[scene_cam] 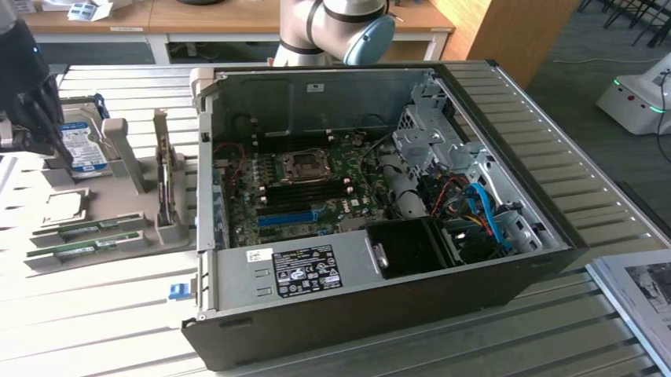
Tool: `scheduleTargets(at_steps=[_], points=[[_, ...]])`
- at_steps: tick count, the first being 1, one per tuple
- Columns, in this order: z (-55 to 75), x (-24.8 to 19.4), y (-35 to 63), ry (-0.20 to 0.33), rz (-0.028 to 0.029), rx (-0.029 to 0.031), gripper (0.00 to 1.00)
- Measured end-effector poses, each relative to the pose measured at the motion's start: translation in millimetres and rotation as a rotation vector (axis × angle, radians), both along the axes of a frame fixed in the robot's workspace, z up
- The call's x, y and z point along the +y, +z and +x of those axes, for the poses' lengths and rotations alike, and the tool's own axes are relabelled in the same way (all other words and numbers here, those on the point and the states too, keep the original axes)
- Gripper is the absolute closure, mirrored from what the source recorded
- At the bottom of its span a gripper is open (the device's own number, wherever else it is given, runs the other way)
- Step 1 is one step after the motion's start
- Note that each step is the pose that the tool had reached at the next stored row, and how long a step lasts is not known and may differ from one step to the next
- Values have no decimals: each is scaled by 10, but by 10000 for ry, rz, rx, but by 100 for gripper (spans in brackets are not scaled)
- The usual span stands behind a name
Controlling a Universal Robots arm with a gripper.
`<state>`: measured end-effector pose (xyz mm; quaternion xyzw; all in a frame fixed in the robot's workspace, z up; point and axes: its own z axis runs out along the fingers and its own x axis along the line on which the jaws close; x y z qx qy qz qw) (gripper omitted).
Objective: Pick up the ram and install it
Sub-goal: 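Pick up the ram and move it above insertion slot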
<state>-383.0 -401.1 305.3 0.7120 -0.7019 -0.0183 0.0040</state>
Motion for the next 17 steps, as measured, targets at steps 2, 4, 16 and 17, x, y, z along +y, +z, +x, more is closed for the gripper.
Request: scheduleTargets(at_steps=[2, 4, 16, 17], points=[[0, 0, -25, 0, 0, -1, 90], [0, 0, -51, 0, 1, -2, 90], [0, 0, -214, 0, 0, 0, 90], [0, 0, -228, 0, 0, -1, 90]])
